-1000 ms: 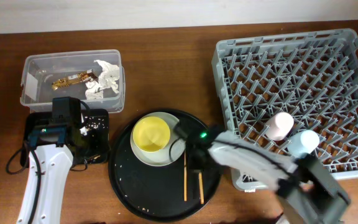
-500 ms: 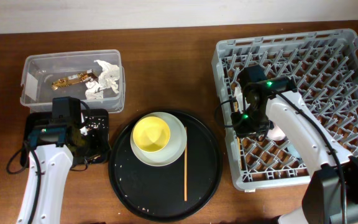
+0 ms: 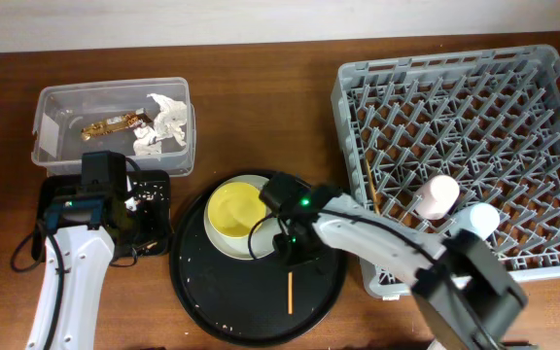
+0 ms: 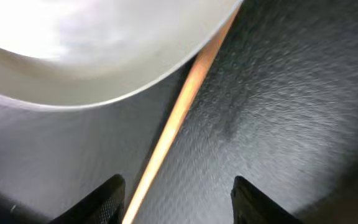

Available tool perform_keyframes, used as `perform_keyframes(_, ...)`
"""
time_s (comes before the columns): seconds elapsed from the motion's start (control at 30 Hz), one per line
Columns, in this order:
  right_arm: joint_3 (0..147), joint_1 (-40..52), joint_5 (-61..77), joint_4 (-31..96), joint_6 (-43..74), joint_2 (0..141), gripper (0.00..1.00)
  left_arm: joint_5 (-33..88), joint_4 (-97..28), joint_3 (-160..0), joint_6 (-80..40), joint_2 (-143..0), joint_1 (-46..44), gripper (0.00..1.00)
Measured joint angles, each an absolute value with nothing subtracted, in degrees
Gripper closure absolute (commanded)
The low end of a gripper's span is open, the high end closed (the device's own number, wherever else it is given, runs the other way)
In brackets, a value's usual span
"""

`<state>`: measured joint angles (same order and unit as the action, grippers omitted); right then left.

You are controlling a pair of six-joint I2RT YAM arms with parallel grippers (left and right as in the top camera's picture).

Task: Sort waste into correct bins and load items into the dishwasher rack
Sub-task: 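Lay the chopsticks in the rack with the right gripper, then grasp the yellow bowl with the right gripper and place it in the rack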

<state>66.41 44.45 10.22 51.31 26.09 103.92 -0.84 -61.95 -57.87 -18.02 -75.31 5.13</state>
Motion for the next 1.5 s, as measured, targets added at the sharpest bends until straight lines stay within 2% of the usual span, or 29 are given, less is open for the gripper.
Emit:
perform_keyframes(0.03, 66.4, 45.5, 10.1, 50.7, 27.7, 107.2, 0.53, -0.8, -61.9, -57.9, -18.0, -75.3, 5.1, 0.19)
perform_keyframes(0.1, 66.9, 46.2, 9.1, 50.8, 30.5, 108.7, 0.80, -0.8, -61.9, -57.9, -18.0, -75.3, 5.1, 0.19)
perform_keyframes(0.2, 66.8, 46.1, 8.3, 51.4, 33.7, 108.9, 0.96, -0.8, -62.0, -57.9, -18.0, -75.3, 5.1, 0.19)
perform_keyframes(0.3, 66.8, 42.5, 8.9, 52.9, 34.5, 108.2, 0.96, -0.9, -62.0, -57.9, -18.0, -75.3, 5.1, 0.19)
perform_keyframes(0.4, 67.7, 34.9, 5.8, 58.7, 30.7, 94.2, 0.96, -0.8, -61.9, -57.9, -18.0, -75.3, 5.1, 0.19)
perform_keyframes(0.5, 70.7, 26.2, 4.9, 60.8, 20.7, 80.4, 0.96, -0.8, -62.0, -57.9, -18.0, -75.3, 5.1, 0.19)
perform_keyframes(0.6, 70.9, 18.0, 2.3, 63.5, 14.4, 80.9, 0.96, -0.8, -62.0, -57.9, -18.0, -75.3, 5.1, 0.19)
perform_keyframes(0.7, 71.0, 14.0, 1.0, 64.4, 10.3, 84.8, 0.94, -0.8, -61.9, -57.9, -18.0, -75.3, 5.1, 0.19)
perform_keyframes(0.73, 71.0, 14.0, 2.0, 64.3, 8.4, 87.6, 0.88, -0.8, -61.9, -57.9, -18.0, -75.3, 5.1, 0.19)
perform_keyframes(0.77, 71.0, 14.0, 2.5, 64.3, 7.6, 90.1, 0.70, -0.8, -61.8, -57.9, -18.0, -75.3, 5.1, 0.19)
perform_keyframes(0.93, 71.4, 14.0, 2.9, 64.8, 6.0, 93.3, 0.62, -0.8, -61.7, -57.9, -18.2, -75.3, 5.1, 0.13)
perform_keyframes(0.97, 73.2, 14.0, 2.9, 66.2, 6.0, 92.9, 0.60, -0.8, -61.7, -57.9, -18.2, -75.3, 5.1, 0.13)
perform_keyframes(1.0, 76.3, 14.1, 3.3, 66.9, 6.1, 91.9, 0.52, -0.8, -61.7, -57.9, -18.2, -75.3, 5.1, 0.13)
perform_keyframes(1.07, 82.9, 16.0, 7.3, 64.8, 6.1, 87.7, 0.49, -0.9, -61.6, -57.9, -18.2, -75.3, 5.1, 0.13)
perform_keyframes(1.17, 84.0, 24.2, 12.7, 57.9, 7.2, 88.6, 0.48, -0.9, -61.0, -57.9, -18.2, -75.3, 5.1, 0.13)
perform_keyframes(1.3, 84.1, 35.7, 14.5, 50.7, 13.6, 102.0, 0.48, -0.9, -61.1, -57.9, -18.2, -75.3, 5.1, 0.13)
perform_keyframes(1.4, 84.1, 38.4, 14.5, 47.4, 17.4, 110.6, 0.50, -0.9, -61.1, -57.9, -18.2, -75.3, 5.1, 0.13)
perform_keyframes(1.43, 84.1, 38.9, 14.5, 47.2, 17.9, 112.6, 0.55, -0.9, -61.1, -57.9, -18.2, -75.3, 5.1, 0.13)
perform_keyframes(1.47, 84.1, 39.6, 14.5, 46.5, 18.4, 116.0, 0.66, -0.9, -61.0, -57.9, -18.2, -75.3, 5.1, 0.13)
perform_keyframes(1.5, 84.1, 39.9, 14.5, 46.2, 19.0, 117.6, 0.70, -0.9, -61.1, -57.9, -18.2, -75.3, 5.1, 0.13)
